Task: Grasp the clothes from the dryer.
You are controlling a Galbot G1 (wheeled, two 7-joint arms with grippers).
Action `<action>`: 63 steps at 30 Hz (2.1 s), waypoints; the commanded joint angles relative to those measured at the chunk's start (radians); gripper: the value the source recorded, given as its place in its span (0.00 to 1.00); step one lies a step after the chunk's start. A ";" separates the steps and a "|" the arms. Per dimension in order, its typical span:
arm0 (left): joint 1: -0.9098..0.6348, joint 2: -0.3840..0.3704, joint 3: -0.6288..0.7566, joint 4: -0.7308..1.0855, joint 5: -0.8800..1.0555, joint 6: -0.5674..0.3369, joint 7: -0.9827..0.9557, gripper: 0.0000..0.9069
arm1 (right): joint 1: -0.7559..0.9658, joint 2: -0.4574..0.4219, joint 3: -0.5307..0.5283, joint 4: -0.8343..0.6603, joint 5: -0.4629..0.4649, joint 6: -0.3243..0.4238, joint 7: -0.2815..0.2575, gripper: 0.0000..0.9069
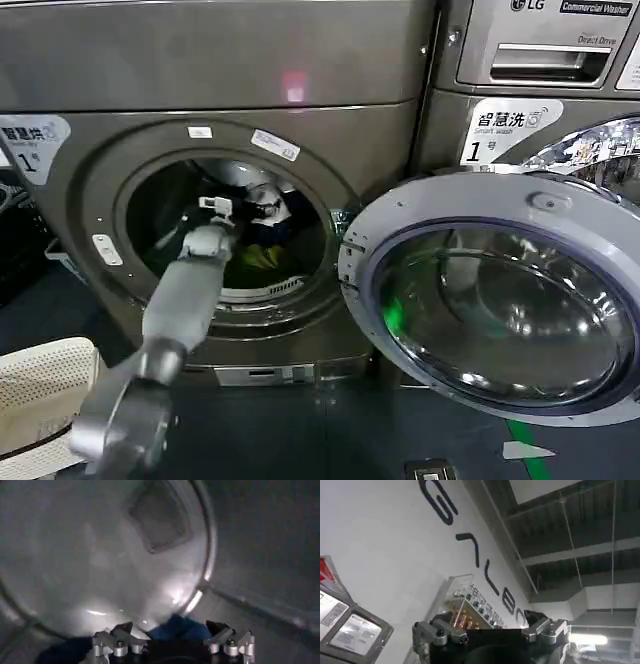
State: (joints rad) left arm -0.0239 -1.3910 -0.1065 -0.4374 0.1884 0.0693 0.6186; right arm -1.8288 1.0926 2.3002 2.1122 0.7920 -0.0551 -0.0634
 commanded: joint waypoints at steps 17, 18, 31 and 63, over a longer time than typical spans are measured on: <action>-0.094 -0.021 0.304 0.215 0.716 -0.038 0.191 1.00 | 0.017 0.005 -0.018 0.010 -0.006 0.001 -0.007 1.00; -0.091 -0.027 0.314 0.222 0.703 -0.039 0.184 1.00 | 0.019 0.005 -0.022 0.012 -0.006 0.001 -0.007 1.00; -0.068 -0.037 0.310 0.208 0.574 -0.037 0.134 0.00 | 0.032 0.007 -0.034 -0.006 -0.023 0.006 -0.008 1.00; 0.491 -0.073 -0.319 -0.607 -0.327 -0.230 -0.813 0.00 | 0.045 -0.011 -0.057 -0.005 -0.080 -0.005 -0.004 1.00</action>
State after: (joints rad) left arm 0.3243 -1.4373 -0.2884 -0.8575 0.0176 -0.0942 0.0500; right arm -1.7829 1.0850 2.2403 2.1070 0.7319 -0.0612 -0.0688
